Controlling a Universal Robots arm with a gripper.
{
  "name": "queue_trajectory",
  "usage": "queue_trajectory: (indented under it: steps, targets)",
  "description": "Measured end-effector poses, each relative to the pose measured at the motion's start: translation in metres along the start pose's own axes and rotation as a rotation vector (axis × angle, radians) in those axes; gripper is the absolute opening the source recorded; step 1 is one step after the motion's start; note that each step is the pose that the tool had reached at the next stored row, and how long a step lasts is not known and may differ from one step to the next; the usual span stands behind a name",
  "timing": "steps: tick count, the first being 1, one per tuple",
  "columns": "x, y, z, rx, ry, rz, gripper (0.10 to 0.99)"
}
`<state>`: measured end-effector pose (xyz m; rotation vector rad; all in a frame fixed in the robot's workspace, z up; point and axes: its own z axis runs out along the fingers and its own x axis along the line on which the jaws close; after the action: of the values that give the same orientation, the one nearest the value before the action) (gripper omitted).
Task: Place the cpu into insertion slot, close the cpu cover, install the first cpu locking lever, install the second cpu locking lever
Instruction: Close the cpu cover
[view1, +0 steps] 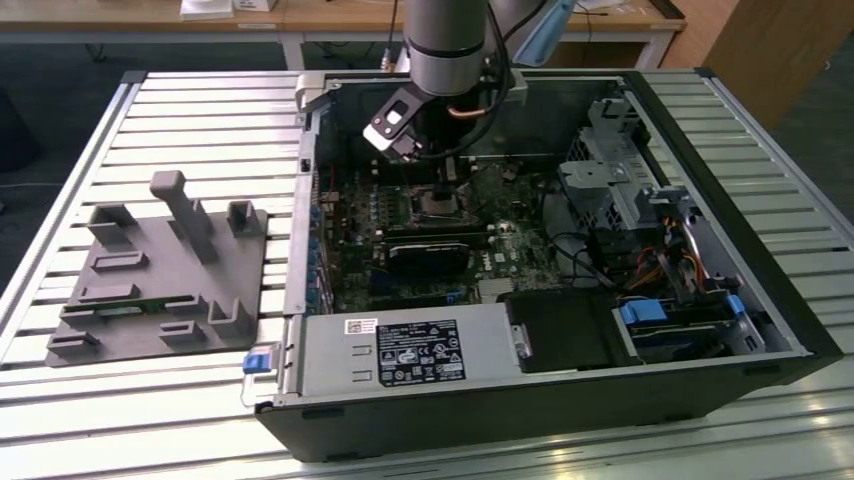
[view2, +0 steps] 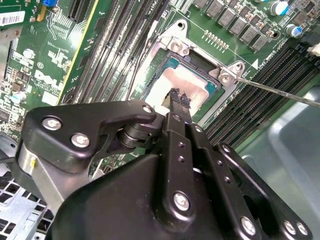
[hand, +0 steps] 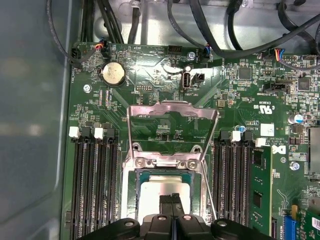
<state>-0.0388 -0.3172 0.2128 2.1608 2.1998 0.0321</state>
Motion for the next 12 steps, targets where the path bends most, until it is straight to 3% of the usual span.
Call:
queue_trajectory:
  steps: [5, 12]
  targets:
    - [-0.0001, 0.0003, -0.0039, 0.0, 0.0003, 0.0, 0.106]
    - [-0.0004, 0.0009, -0.0161, 0.0, 0.0003, 0.0, 0.106]
